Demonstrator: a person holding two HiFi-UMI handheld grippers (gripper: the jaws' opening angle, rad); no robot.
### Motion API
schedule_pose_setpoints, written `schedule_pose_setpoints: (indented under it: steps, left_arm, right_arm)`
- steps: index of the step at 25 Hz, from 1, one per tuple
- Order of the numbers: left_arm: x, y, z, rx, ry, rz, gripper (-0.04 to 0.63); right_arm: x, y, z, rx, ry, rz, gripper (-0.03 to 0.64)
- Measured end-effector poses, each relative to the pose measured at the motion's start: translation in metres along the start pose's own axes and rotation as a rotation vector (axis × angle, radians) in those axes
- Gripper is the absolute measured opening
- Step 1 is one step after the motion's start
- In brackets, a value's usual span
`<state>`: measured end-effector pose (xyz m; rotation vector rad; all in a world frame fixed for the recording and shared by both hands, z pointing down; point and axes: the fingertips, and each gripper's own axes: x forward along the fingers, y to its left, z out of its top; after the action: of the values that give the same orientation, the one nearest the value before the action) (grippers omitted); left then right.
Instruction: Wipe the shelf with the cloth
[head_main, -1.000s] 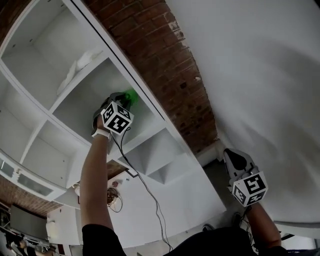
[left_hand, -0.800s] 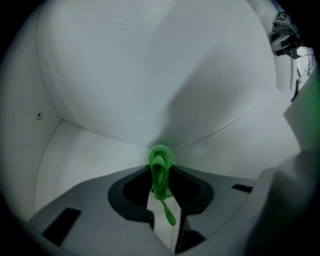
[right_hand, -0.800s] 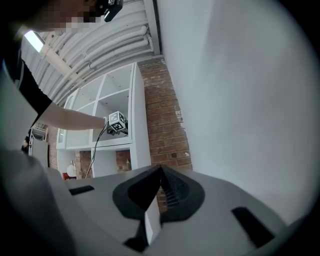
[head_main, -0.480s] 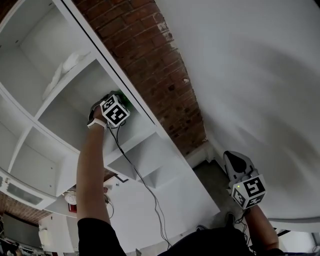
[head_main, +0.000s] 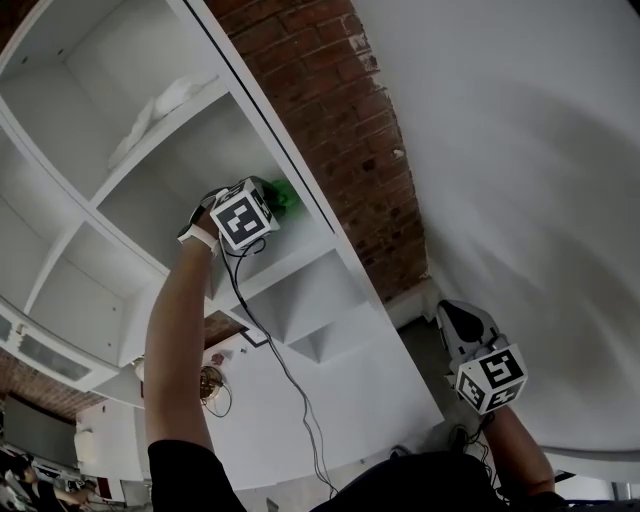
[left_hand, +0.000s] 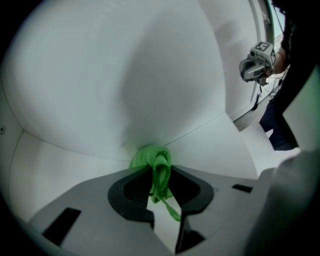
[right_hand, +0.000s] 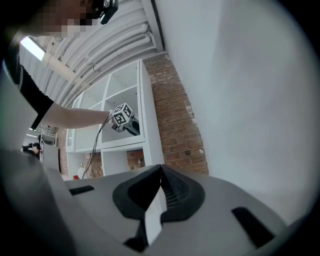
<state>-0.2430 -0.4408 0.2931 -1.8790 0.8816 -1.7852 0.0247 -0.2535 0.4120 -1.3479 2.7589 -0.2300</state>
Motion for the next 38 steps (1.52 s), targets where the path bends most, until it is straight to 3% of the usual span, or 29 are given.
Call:
schedule_pose_setpoints:
  steps: [8, 17, 20, 23, 30, 34, 38]
  left_arm:
    - [-0.052, -0.061, 0.030, 0.043, -0.067, -0.091, 0.095]
    - [-0.096, -0.102, 0.038, 0.070, -0.097, -0.078, 0.095]
    - [-0.106, -0.086, 0.025, 0.070, -0.075, -0.023, 0.095]
    - [-0.105, -0.057, 0.006, 0.088, -0.015, 0.081, 0.095]
    - [-0.059, 0.011, -0.030, 0.107, 0.128, 0.257, 0.095]
    - [-0.022, 0.043, -0.042, 0.063, 0.177, 0.297, 0.095]
    - [0.008, 0.059, -0.052, 0.017, 0.219, 0.286, 0.095]
  right_arm:
    - [0.013, 0.023, 0.003, 0.007, -0.013, 0.088, 0.000]
    - [0.031, 0.067, 0.001, 0.049, -0.015, 0.223, 0.000]
    - [0.034, 0.075, 0.000, 0.050, -0.014, 0.235, 0.000]
    - [0.033, 0.073, 0.000, 0.049, -0.010, 0.220, 0.000]
    - [0.010, 0.035, 0.000, 0.036, -0.005, 0.098, 0.000]
    - [-0.002, 0.012, -0.004, 0.035, 0.007, 0.024, 0.000]
    - [-0.013, -0.004, -0.009, 0.036, 0.018, -0.032, 0.000]
